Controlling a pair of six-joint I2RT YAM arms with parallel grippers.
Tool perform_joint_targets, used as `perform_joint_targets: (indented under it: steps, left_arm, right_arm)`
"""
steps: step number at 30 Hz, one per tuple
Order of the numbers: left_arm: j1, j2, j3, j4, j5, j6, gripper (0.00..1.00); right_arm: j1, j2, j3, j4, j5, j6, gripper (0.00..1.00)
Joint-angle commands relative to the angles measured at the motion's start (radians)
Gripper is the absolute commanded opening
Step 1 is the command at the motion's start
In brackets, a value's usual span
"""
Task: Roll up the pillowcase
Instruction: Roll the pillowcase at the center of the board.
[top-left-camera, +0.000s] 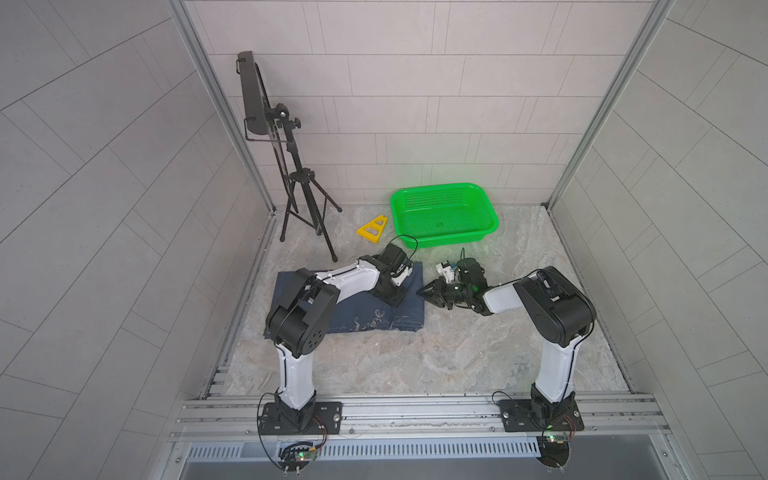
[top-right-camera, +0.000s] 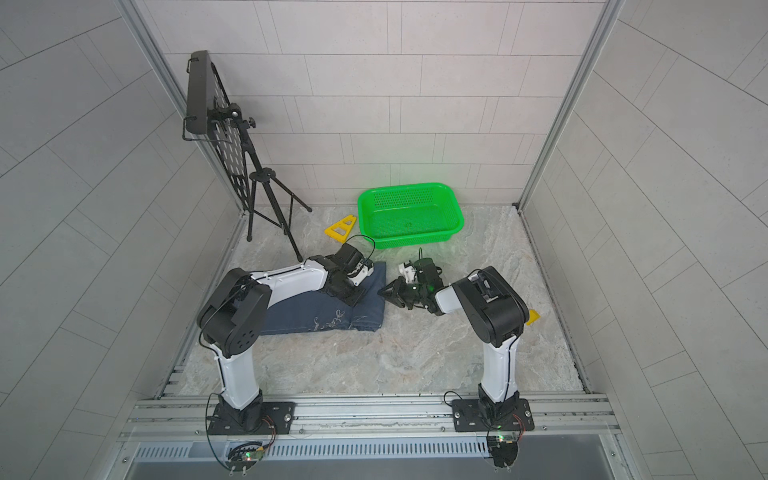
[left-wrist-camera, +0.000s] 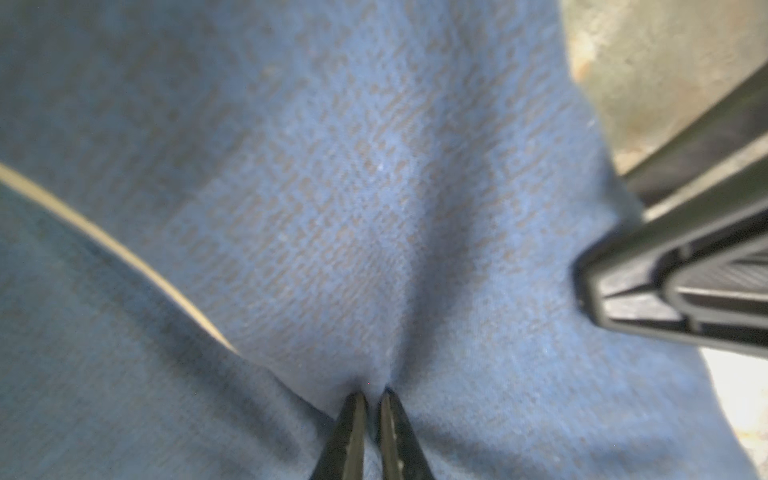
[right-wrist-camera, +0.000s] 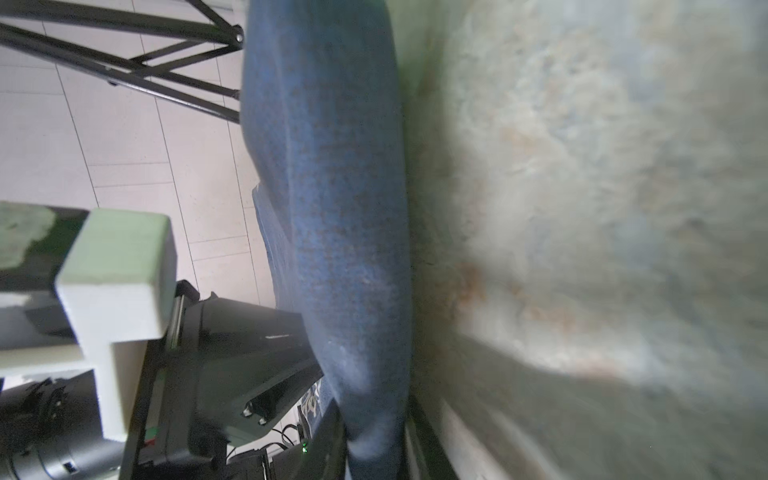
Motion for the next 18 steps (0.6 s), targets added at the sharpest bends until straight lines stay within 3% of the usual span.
perform_joint_targets:
  steps: [1,4,12,18]
  left_arm:
    - [0.008,-0.009,-0.003,-0.024,-0.004,-0.012,0.25]
    - [0.009,-0.044,-0.002,-0.028,0.011,-0.032,0.3]
    - [0.009,-0.186,-0.004,-0.038,0.06,-0.119,0.44]
    - [0.009,-0.223,0.0,-0.062,0.061,-0.124,0.47]
  right_arm:
    - [0.007,0.003,0.008,0.051,-0.006,0.017,0.13]
    - [0.006,-0.022,0.007,0.011,0.011,0.0,0.0]
    - [-0.032,-0.152,0.044,-0.467,0.12,-0.235,0.0]
    - [-0.094,-0.231,0.115,-0.876,0.283,-0.438,0.0]
